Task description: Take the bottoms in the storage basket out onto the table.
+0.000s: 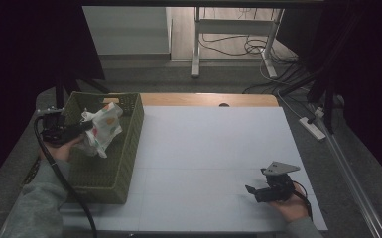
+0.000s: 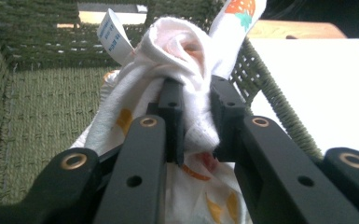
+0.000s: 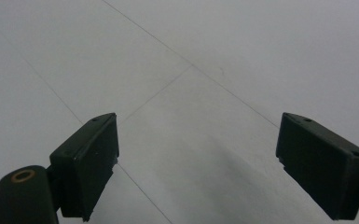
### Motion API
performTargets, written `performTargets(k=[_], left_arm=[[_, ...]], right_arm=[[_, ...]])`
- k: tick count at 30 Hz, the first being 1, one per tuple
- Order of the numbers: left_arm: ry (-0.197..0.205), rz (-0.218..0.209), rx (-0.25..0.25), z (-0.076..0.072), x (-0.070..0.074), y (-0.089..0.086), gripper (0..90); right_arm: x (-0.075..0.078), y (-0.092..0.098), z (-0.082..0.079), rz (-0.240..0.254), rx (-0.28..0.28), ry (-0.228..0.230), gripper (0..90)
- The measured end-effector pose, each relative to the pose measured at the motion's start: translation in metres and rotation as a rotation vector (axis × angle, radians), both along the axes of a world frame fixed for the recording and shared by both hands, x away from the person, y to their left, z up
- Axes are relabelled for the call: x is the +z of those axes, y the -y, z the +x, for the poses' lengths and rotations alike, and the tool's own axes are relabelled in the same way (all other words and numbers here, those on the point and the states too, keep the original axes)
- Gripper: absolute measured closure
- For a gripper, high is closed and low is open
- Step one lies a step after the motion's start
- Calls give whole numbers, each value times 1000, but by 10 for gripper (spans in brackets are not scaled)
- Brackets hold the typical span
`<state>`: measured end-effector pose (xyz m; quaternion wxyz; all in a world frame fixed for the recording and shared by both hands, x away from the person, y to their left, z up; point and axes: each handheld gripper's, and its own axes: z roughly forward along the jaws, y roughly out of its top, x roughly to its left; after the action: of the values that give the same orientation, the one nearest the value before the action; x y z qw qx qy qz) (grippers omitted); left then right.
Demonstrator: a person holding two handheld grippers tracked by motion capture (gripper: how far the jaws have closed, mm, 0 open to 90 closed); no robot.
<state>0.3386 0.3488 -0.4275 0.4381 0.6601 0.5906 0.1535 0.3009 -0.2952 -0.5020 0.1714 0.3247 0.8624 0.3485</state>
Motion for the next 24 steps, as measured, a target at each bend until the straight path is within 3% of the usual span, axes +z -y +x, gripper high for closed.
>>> performTargets(k=[24], left_arm=[[99, -72, 16, -16, 11, 0, 775]], right_arm=[[0, 0, 0, -3, -5, 1, 138]])
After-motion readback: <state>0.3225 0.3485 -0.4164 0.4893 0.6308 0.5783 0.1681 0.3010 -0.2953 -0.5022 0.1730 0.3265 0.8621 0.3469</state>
